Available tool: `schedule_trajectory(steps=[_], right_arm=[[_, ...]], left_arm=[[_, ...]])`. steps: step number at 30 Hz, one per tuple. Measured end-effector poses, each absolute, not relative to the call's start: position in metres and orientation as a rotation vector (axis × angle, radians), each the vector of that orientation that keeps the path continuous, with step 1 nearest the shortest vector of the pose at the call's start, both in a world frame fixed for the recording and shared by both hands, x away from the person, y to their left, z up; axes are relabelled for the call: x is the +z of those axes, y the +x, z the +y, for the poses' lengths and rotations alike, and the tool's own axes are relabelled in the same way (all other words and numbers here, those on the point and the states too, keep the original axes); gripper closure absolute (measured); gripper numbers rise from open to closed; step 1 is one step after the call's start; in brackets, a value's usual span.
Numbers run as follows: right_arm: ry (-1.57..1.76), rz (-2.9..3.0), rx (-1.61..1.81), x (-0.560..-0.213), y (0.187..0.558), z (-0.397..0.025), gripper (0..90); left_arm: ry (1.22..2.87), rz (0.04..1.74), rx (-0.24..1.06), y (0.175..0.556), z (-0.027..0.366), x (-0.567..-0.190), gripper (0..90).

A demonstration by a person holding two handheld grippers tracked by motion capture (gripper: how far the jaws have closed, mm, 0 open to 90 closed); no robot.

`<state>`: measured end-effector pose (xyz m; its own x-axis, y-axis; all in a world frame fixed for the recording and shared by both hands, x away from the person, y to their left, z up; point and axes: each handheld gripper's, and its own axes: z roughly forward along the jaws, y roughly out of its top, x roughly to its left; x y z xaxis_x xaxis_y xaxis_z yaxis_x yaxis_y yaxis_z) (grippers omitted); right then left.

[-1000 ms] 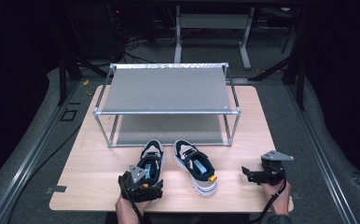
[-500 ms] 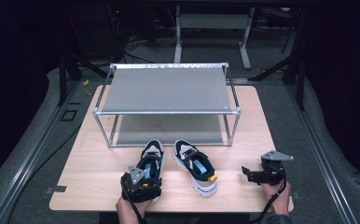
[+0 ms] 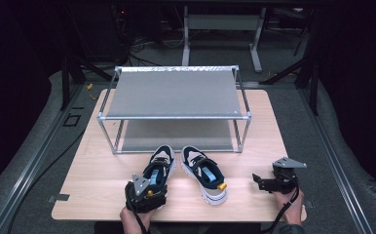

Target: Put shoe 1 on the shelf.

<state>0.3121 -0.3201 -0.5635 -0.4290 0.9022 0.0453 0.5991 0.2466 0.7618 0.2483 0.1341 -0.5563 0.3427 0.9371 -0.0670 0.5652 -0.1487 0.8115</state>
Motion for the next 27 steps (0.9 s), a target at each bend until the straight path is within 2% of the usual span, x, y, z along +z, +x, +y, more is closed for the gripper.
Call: schedule_trajectory(steps=[27], right_arm=[[1.372, 2.122, 1.023, -0.564, 0.312, -0.32, 4.9]], left_arm=[[1.793, 1.224, 0.664, 0.235, 0.145, -0.528, 21.9]])
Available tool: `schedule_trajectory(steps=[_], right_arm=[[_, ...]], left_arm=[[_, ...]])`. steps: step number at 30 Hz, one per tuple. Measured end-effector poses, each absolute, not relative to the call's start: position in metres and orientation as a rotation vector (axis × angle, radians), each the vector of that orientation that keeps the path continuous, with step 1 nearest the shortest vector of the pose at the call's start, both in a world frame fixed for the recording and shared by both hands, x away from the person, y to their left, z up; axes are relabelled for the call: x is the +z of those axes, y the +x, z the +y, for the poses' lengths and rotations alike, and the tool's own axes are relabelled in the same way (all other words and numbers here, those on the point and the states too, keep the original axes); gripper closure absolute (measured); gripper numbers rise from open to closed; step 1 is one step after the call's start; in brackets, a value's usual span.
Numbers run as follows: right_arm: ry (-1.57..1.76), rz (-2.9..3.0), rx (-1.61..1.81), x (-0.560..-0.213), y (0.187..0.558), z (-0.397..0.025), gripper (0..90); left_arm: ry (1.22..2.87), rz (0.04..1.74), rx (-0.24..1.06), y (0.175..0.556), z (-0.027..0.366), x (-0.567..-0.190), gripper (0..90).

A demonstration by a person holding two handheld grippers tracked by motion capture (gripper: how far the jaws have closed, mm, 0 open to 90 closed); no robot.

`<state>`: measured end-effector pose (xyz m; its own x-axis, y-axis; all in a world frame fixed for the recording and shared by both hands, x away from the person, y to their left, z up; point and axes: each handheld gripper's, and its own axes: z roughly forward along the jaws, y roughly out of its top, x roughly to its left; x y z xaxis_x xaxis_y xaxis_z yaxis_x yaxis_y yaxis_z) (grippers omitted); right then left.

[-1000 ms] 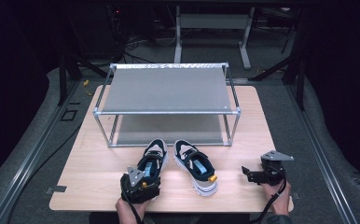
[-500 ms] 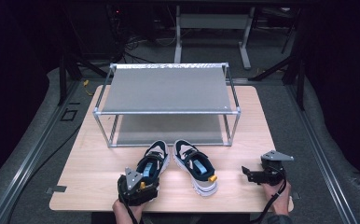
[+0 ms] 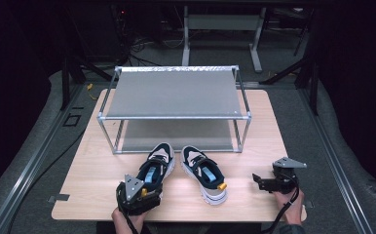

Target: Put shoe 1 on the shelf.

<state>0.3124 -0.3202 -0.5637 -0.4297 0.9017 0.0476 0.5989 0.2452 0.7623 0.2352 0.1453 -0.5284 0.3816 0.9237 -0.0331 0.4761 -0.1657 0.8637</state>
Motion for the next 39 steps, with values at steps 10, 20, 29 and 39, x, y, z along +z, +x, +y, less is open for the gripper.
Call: schedule_trajectory(steps=[10, 20, 29, 39], right_arm=[[1.373, 2.121, 1.022, -0.564, 0.312, -0.32, 5.0], [1.372, 2.123, 1.023, -0.564, 0.313, -0.32, 4.9], [1.367, 2.122, 1.022, -0.563, 0.312, -0.32, 4.5], [1.37, 2.12, 1.026, -0.564, 0.312, -0.32, 4.5]], left_arm=[[1.754, 1.198, 0.681, 0.248, 0.148, -0.516, 21.9], [1.722, 1.191, 0.698, 0.273, 0.152, -0.508, 21.8], [1.707, 1.211, 0.695, 0.3, 0.154, -0.508, 21.8], [1.715, 1.205, 0.709, 0.327, 0.148, -0.508, 21.8]])
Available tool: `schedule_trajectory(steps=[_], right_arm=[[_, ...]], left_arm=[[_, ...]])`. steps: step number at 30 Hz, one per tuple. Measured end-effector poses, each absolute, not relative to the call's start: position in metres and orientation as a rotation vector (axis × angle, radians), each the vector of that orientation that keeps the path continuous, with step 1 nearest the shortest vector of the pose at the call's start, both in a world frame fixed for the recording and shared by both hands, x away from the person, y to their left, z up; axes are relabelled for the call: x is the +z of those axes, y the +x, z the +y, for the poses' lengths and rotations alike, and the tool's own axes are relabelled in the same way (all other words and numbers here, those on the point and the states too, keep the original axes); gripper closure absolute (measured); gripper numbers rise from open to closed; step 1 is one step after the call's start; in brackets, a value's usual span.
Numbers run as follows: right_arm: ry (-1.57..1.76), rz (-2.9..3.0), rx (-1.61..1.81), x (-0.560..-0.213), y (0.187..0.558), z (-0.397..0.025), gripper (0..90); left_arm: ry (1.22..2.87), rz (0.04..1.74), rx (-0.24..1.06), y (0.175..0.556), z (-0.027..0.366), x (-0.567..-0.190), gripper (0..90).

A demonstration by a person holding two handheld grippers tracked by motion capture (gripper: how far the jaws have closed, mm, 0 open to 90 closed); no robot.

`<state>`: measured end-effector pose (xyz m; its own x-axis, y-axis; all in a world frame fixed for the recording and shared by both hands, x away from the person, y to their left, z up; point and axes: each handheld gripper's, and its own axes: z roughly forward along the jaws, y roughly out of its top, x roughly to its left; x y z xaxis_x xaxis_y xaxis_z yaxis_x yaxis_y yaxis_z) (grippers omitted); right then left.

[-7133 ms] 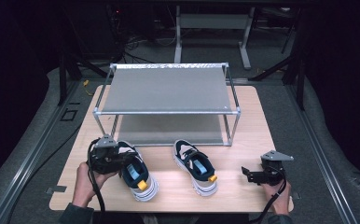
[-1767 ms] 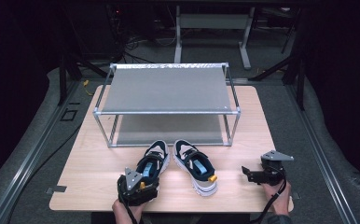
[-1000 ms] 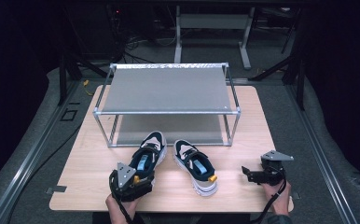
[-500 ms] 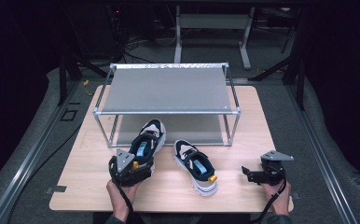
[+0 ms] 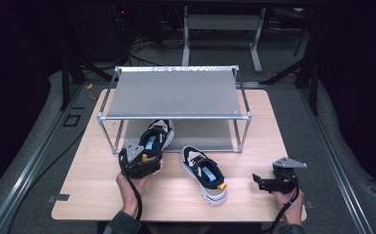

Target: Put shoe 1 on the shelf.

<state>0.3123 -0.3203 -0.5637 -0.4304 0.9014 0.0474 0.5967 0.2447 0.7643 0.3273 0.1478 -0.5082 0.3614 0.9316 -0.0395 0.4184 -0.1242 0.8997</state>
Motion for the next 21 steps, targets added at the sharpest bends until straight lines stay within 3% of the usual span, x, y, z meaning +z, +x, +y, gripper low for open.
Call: schedule_trajectory(steps=[21], right_arm=[[1.369, 2.119, 1.028, -0.564, 0.312, -0.32, 4.4]], left_arm=[[1.698, 1.222, 0.685, 0.374, 0.139, -0.515, 21.8]])
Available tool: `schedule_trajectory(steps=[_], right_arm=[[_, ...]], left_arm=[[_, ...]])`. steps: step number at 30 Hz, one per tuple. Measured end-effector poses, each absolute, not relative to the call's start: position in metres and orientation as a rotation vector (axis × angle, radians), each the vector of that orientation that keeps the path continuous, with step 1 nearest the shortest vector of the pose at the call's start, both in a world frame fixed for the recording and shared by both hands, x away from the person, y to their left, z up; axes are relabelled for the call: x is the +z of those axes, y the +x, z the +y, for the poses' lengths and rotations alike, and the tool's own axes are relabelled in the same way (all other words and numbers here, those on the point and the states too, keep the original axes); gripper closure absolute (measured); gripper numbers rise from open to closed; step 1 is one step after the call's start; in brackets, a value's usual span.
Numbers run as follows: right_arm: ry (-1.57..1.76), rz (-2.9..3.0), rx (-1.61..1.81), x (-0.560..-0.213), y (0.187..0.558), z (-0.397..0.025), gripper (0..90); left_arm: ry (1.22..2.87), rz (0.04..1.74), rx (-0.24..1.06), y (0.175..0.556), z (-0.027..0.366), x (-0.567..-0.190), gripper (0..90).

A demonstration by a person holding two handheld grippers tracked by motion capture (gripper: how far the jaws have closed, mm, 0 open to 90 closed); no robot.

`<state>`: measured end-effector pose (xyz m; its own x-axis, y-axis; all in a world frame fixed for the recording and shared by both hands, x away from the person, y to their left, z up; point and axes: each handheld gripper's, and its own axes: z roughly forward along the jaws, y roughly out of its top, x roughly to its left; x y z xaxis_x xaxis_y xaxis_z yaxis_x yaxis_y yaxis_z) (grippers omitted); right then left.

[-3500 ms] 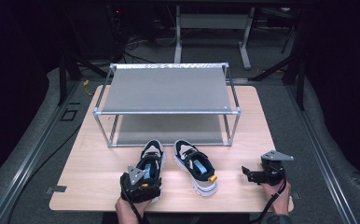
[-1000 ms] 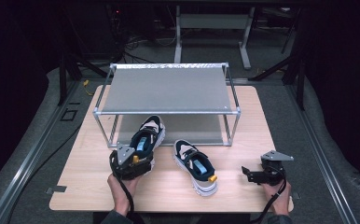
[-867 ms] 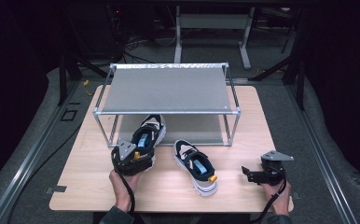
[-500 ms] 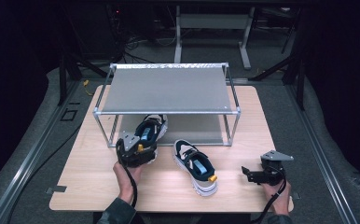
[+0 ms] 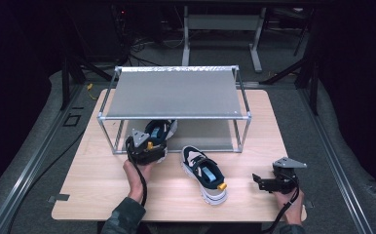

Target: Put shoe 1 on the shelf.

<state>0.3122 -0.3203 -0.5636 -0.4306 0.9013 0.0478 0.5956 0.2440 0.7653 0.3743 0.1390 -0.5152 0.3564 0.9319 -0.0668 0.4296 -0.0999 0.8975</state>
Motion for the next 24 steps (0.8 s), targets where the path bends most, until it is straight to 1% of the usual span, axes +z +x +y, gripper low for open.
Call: schedule_trajectory(steps=[9, 24], right_arm=[[1.368, 2.12, 1.032, -0.564, 0.312, -0.32, 4.1], [1.363, 2.104, 1.045, -0.564, 0.312, -0.32, 3.5]], left_arm=[[1.7, 1.235, 0.668, 0.388, 0.132, -0.522, 21.8], [1.687, 1.236, 0.709, 0.405, 0.125, -0.526, 21.7]])
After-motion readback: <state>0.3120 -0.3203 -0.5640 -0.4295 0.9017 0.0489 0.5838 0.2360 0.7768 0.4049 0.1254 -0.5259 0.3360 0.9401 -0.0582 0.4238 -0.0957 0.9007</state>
